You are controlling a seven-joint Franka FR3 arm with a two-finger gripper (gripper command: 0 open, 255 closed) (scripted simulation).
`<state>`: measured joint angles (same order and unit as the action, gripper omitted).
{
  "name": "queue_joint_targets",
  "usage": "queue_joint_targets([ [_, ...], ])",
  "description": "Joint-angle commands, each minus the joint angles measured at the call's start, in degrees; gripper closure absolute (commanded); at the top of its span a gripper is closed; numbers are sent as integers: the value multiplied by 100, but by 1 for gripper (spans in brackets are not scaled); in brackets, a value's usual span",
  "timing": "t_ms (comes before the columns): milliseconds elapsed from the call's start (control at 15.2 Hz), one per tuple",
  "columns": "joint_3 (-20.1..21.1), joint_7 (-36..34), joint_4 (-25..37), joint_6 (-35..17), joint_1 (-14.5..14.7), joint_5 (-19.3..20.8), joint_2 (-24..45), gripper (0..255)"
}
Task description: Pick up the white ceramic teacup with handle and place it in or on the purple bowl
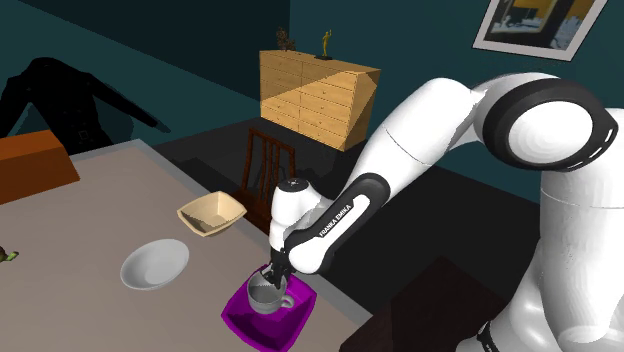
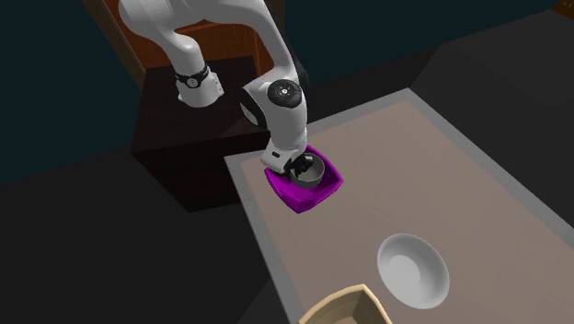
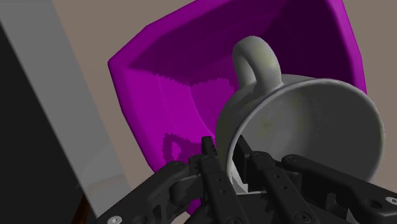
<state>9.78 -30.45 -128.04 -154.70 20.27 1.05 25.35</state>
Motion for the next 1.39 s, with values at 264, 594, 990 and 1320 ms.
queue_joint_targets([
  [264, -1, 1, 1, -5, 0, 1, 2, 0],
  [594, 33, 29, -35, 145, -37, -39, -184, 0],
  [990, 113, 112, -95, 583, -124, -157, -685, 0],
  [1320, 113, 112, -95, 583, -124, -157, -684, 0],
])
